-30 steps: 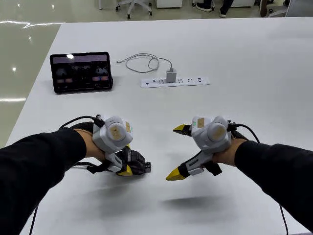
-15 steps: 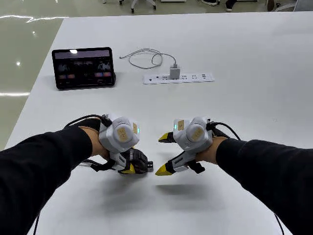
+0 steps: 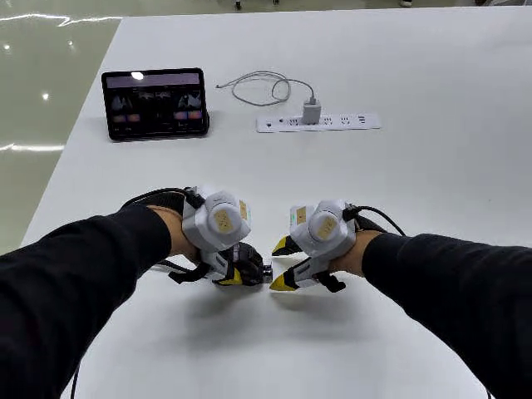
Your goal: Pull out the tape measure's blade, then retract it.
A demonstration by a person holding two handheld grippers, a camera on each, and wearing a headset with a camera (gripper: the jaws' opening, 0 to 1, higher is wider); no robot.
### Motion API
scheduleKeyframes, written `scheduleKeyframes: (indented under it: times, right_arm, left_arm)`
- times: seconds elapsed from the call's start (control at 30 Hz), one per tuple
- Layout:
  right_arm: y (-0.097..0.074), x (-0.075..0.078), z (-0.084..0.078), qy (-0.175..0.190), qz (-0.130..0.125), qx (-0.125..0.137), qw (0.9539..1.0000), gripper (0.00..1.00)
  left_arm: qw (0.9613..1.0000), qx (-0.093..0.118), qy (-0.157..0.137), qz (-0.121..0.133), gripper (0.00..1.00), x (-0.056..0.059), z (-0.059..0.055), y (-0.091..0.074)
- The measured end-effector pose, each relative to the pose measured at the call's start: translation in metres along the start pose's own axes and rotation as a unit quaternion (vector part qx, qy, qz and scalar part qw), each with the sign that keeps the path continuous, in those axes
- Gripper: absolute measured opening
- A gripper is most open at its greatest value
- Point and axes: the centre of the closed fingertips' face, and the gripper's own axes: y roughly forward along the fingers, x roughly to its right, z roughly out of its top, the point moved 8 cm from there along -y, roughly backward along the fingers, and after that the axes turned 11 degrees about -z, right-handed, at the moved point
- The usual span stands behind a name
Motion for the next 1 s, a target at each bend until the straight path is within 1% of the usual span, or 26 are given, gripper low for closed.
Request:
scheduleKeyframes:
  times: [0.07,0.17,0.23,0.27,0.3,0.37,0.43,0.53,0.7,0.73,0.8,0.87,1.0]
  right_arm:
    - [0.002,-0.001,0.001,-0.006,-0.001,0.0,1.0,0.26]
    - [0.005,-0.001,0.006,-0.011,-0.002,0.004,0.9999,0.23]
    - [0.008,0.0,0.008,-0.014,-0.009,0.005,0.9999,0.18]
    - [0.01,-0.003,0.008,-0.021,0.0,0.002,0.9998,0.14]
    - [0.01,-0.003,0.008,-0.025,0.002,0.0,0.9997,0.13]
    - [0.013,-0.002,0.009,-0.03,0.006,0.0,0.9995,0.12]
    - [0.011,-0.001,0.008,-0.022,0.01,-0.001,0.9997,0.12]
    - [0.011,0.0,0.008,-0.024,0.013,-0.003,0.9996,0.1]
    - [0.009,0.002,0.006,-0.015,0.018,-0.007,0.9997,0.1]
    - [0.009,0.002,0.005,-0.007,0.018,-0.008,0.9998,0.1]
    - [0.009,0.002,0.005,-0.015,0.016,-0.009,0.9997,0.09]
    - [0.008,0.001,0.004,-0.014,0.016,-0.012,0.9997,0.09]
    - [0.004,0.003,0.0,-0.014,0.014,-0.014,0.9997,0.09]
  left_arm:
    - [1.0,0.004,-0.004,-0.004,0.33,-0.002,0.0,0.0]
    - [0.9999,0.006,-0.007,-0.007,0.33,-0.002,0.0,0.001]
    - [0.9999,0.006,-0.008,-0.007,0.33,-0.002,0.0,0.001]
    - [0.9999,0.006,-0.008,-0.006,0.33,-0.002,0.0,0.001]
    - [0.9999,0.006,-0.008,-0.007,0.33,-0.002,0.0,0.001]
    - [0.9999,0.006,-0.008,-0.008,0.33,-0.001,0.0,0.001]
    - [0.9999,0.007,-0.01,-0.008,0.33,-0.001,0.0,0.001]
    - [0.9999,0.007,-0.012,-0.009,0.33,-0.002,0.0,0.0]
    - [0.9999,0.006,-0.014,-0.006,0.33,-0.001,0.0,0.0]
    - [0.9998,0.007,-0.019,-0.006,0.33,-0.002,0.0,0.0]
    - [0.9997,0.004,-0.022,-0.009,0.33,-0.002,0.001,0.0]
    - [0.9998,0.003,-0.02,-0.01,0.33,-0.001,0.001,0.0]
    - [0.9996,0.009,-0.022,-0.011,0.33,-0.001,0.0,0.0]
